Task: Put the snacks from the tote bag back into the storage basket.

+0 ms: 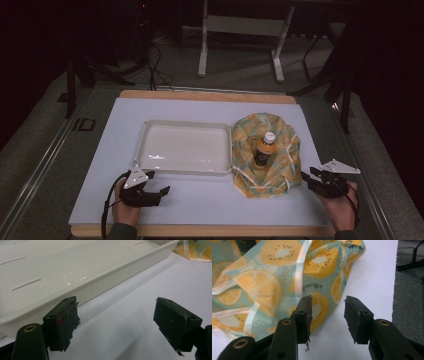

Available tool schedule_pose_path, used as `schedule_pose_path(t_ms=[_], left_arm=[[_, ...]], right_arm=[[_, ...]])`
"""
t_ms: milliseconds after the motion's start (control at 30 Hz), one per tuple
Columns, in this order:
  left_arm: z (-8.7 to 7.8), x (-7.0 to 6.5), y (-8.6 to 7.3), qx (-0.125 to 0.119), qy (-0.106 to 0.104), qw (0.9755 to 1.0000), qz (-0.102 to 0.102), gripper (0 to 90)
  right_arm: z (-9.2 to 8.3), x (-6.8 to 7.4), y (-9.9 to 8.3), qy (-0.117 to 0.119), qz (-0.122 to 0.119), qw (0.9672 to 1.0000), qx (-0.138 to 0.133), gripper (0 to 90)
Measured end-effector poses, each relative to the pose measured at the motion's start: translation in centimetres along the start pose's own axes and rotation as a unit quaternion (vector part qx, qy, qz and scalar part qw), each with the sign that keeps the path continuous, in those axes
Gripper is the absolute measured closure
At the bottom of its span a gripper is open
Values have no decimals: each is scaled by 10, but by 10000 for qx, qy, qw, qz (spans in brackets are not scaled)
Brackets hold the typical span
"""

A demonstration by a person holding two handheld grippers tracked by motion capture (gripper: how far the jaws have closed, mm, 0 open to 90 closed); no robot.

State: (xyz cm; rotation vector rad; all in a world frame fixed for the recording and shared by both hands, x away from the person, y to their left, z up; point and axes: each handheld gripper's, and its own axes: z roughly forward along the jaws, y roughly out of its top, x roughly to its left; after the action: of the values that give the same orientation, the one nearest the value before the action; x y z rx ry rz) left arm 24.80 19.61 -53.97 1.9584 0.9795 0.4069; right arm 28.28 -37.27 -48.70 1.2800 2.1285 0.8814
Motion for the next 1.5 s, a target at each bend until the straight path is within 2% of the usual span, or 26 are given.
schedule_pose_path(t_ms=[100, 433, 833, 1133, 1500], left_arm=[[-1, 1, 0, -44, 9, 10000, -63, 193], [-1, 0, -1, -51, 52, 10000, -49, 177], [0, 0, 0, -15, 48, 10000, -68, 187], [0, 0, 0, 24, 42, 10000, -28, 200], [1, -1, 0, 78, 110, 9999, -10, 200]], right_arm=[[-3, -1, 2, 22, -83, 10000, 44, 569], [-10, 0, 14, 87, -442, 9987, 249, 593], [-17, 2, 40, 266, -844, 9954, 364, 611], [-19, 6, 59, 299, -1197, 9909, 535, 622], [-16, 11, 77, 404, -1569, 9833, 823, 602]])
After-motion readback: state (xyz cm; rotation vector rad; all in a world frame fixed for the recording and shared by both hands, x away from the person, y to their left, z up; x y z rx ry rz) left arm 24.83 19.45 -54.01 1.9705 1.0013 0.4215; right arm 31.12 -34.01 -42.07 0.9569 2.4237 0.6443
